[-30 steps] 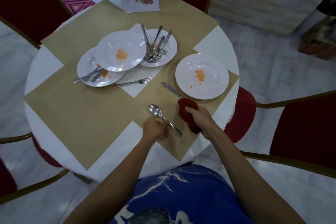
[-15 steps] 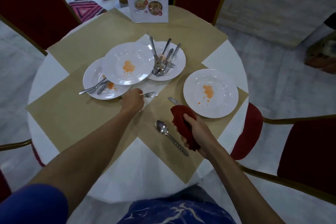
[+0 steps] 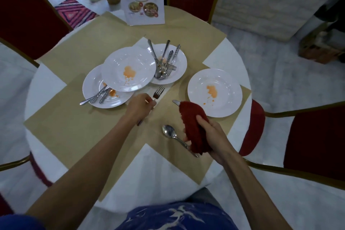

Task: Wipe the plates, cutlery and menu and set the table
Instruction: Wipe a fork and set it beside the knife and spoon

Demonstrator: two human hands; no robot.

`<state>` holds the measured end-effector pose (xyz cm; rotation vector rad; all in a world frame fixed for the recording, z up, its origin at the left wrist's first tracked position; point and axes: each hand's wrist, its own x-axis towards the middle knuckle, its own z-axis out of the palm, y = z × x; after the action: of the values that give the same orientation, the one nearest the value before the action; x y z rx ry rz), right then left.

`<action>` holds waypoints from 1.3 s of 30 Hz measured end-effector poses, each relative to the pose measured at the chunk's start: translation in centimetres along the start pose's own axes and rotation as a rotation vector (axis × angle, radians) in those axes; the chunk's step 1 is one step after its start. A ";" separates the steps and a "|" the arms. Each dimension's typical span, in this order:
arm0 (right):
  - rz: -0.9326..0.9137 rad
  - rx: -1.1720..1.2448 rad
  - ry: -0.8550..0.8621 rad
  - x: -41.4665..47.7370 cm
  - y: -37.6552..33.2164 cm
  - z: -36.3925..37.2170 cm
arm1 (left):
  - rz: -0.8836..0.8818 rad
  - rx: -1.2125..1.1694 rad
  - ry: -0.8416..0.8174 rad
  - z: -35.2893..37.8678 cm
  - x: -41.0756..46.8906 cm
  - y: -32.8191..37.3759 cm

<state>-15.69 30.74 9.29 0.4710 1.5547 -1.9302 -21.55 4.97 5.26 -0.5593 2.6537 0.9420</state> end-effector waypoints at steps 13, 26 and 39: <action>-0.092 0.031 0.167 1.1 0.4 9.4 | 0.218 -0.143 -0.045 -0.5 -13.3 3.1; -0.247 -0.096 0.343 0.2 -3.1 11.3 | 0.269 -0.155 -0.083 -3.1 -15.3 2.9; -0.344 -0.478 0.415 3.9 -2.2 8.0 | 0.289 -0.117 0.027 -2.9 -15.5 1.2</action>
<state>-19.23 22.37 10.52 0.4307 2.4201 -1.6698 -8.67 8.07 13.82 -0.2153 2.7659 1.1826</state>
